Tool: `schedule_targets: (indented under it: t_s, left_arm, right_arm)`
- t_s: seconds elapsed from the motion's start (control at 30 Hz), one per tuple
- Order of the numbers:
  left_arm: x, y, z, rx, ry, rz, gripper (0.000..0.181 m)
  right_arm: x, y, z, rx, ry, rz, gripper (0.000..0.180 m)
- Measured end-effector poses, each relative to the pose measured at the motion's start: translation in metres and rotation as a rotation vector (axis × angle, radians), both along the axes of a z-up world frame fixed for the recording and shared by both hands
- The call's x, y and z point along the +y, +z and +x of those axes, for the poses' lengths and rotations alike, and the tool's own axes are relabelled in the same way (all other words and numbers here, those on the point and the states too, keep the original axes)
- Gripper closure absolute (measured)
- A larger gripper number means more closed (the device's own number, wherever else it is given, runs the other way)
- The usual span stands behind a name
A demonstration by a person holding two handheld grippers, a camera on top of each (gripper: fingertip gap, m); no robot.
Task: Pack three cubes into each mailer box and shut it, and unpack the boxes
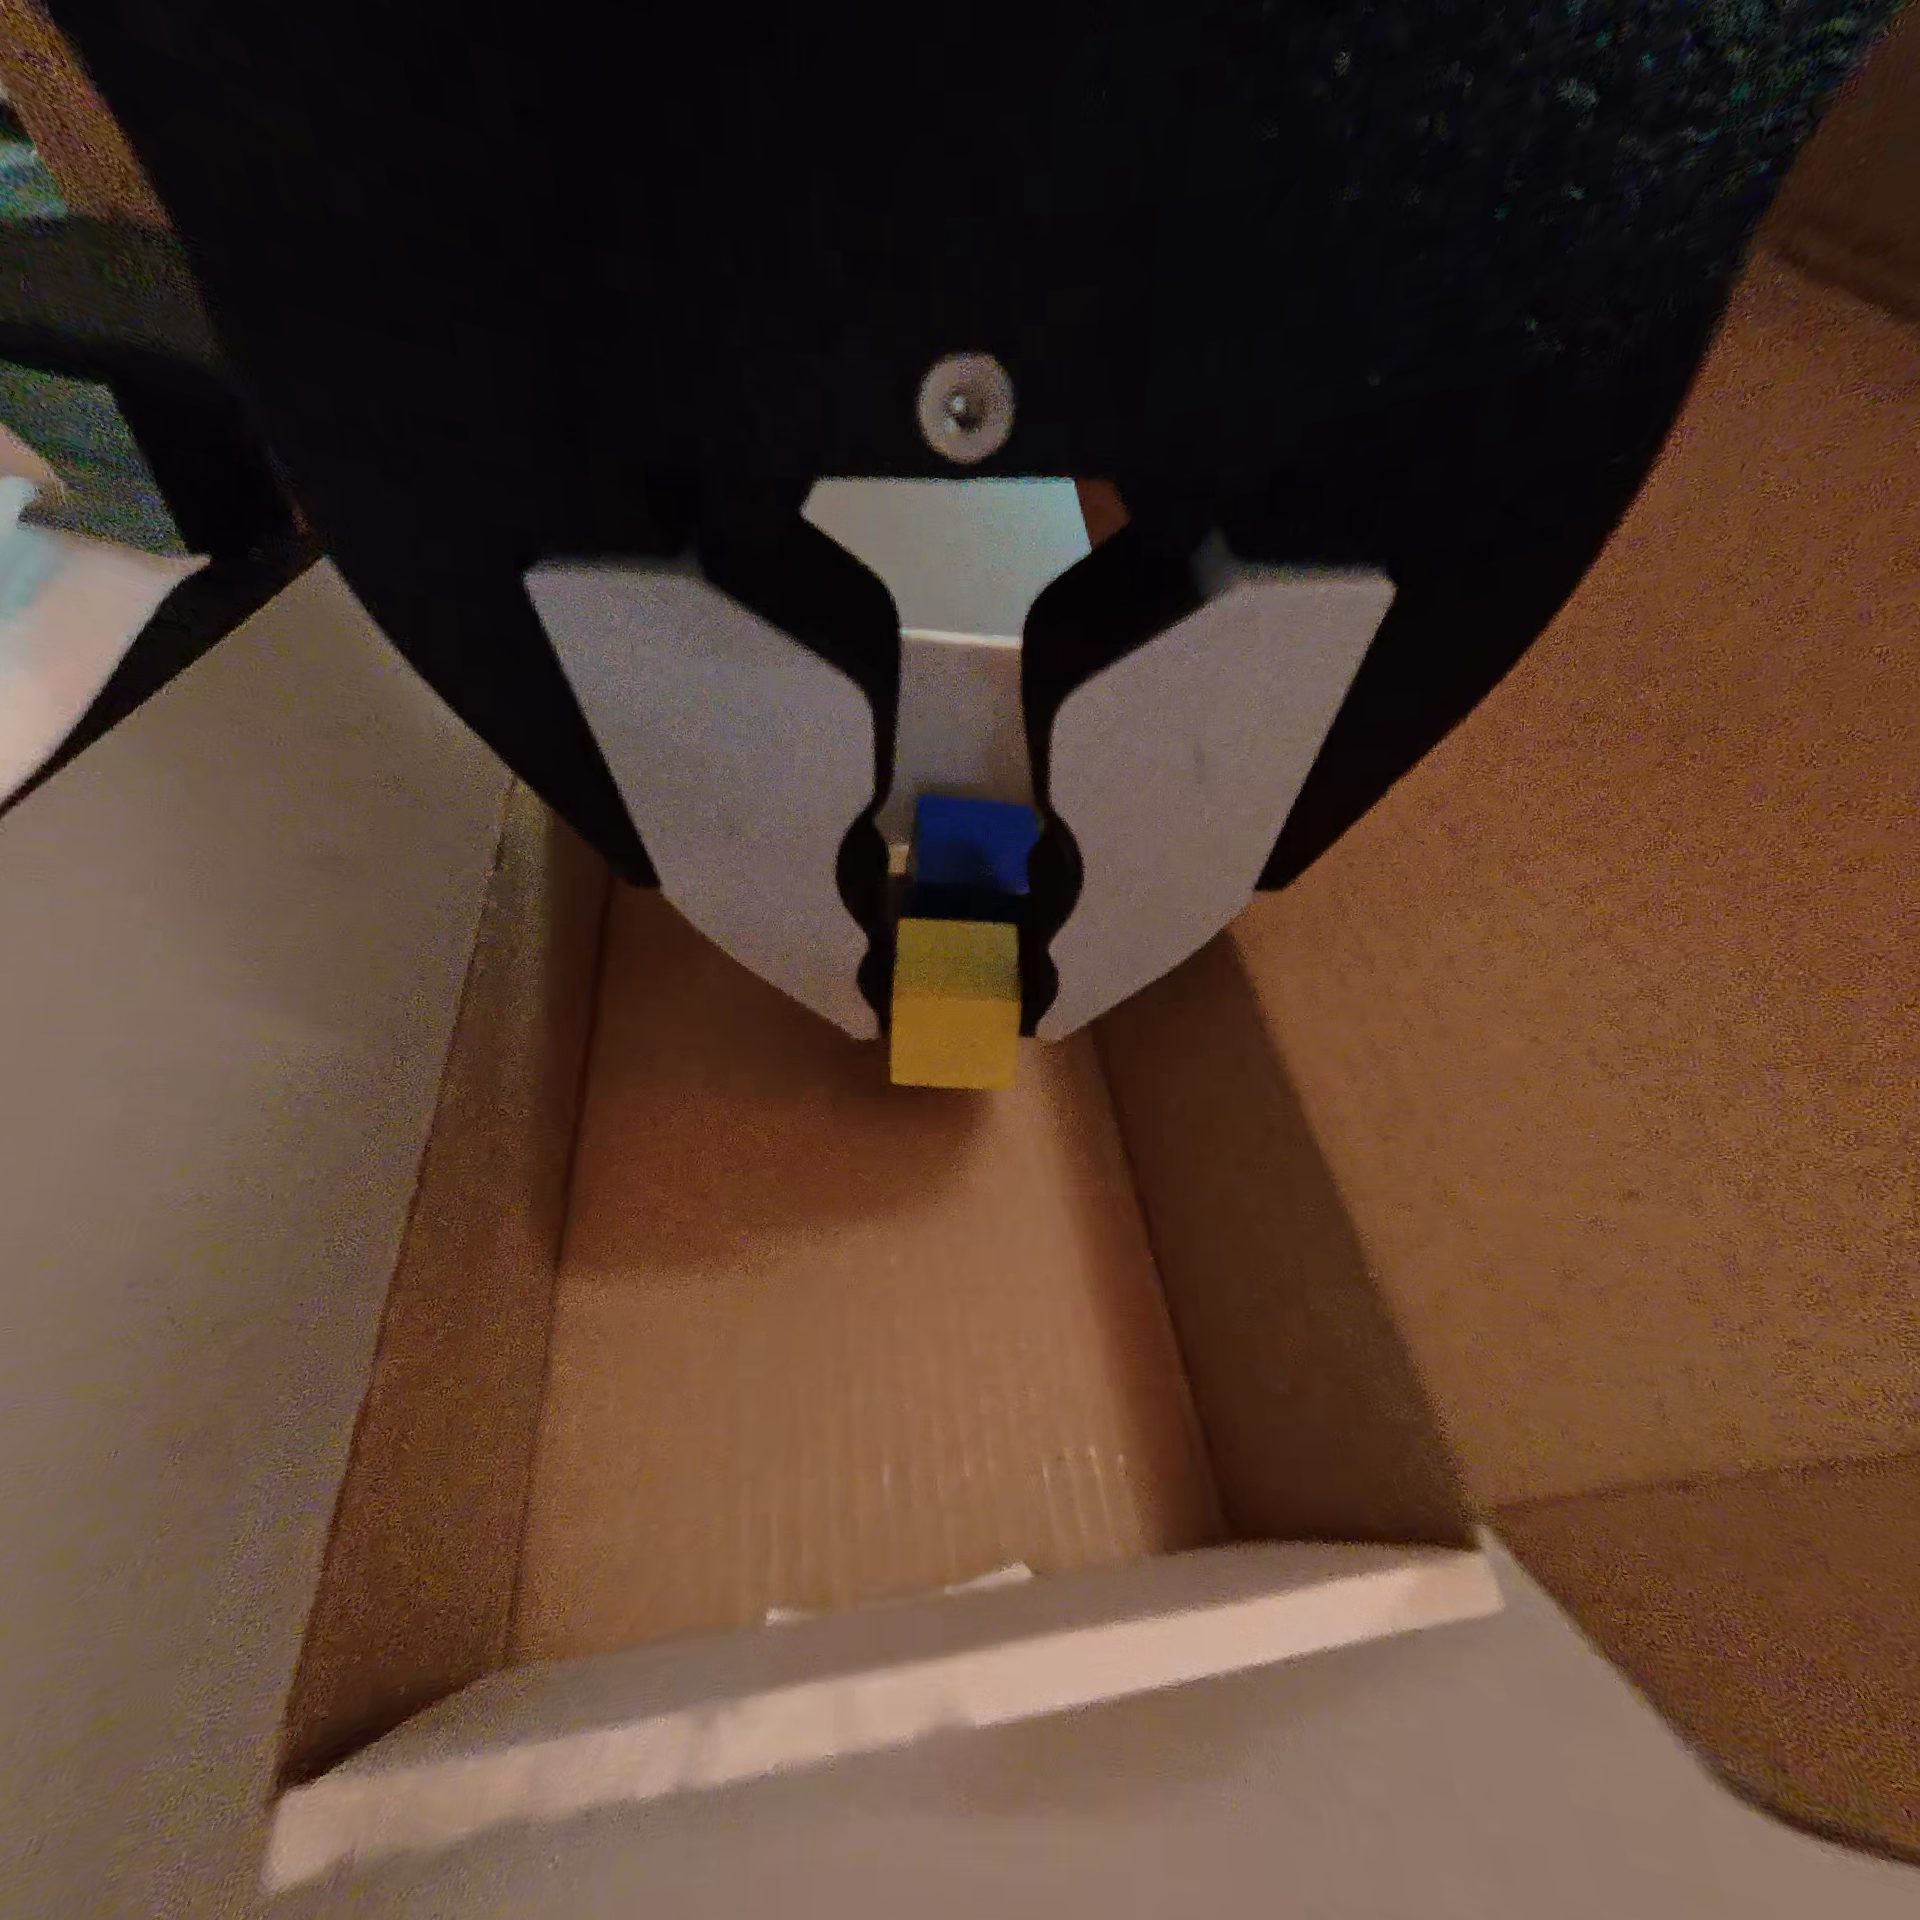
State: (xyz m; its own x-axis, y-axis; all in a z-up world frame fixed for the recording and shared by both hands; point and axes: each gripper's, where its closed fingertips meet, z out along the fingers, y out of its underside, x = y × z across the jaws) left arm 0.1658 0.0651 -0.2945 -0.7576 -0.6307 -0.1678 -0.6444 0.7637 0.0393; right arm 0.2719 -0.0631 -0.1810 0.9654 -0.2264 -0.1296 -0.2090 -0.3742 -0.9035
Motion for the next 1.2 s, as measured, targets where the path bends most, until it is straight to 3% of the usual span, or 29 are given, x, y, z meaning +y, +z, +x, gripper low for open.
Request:
schedule_targets:
  t_s: [0.2, 0.37, 0.53, 0.73, 1.1, 1.2]
  left_arm:
    - [-0.017, 0.068, 0.009, -0.371, 0.062, -0.269, 0.159]
    - [-0.044, 0.155, 0.003, -0.871, -0.133, -0.537, 0.159]
    - [-0.054, 0.197, -0.020, -1.204, -0.278, -0.550, 0.159]
    - [-0.061, 0.197, -0.032, -1.308, -0.345, -0.549, 0.159]
    - [-0.065, 0.178, -0.029, -1.285, -0.423, -0.444, 0.159]
    - [-0.073, 0.173, -0.028, -1.270, -0.457, -0.443, 0.159]
  right_arm:
    - [0.008, 0.030, -0.020, 0.093, 0.075, 0.177, 0.102]
    - [0.027, 0.054, -0.057, 0.296, 0.225, 0.320, 0.106]
    - [0.047, 0.078, -0.114, 0.443, 0.477, 0.411, 0.101]
    - [0.063, 0.074, -0.144, 0.519, 0.585, 0.383, 0.108]
    - [0.069, 0.069, -0.151, 0.633, 0.637, 0.387, 0.121]
    - [0.072, 0.061, -0.153, 0.608, 0.639, 0.353, 0.139]
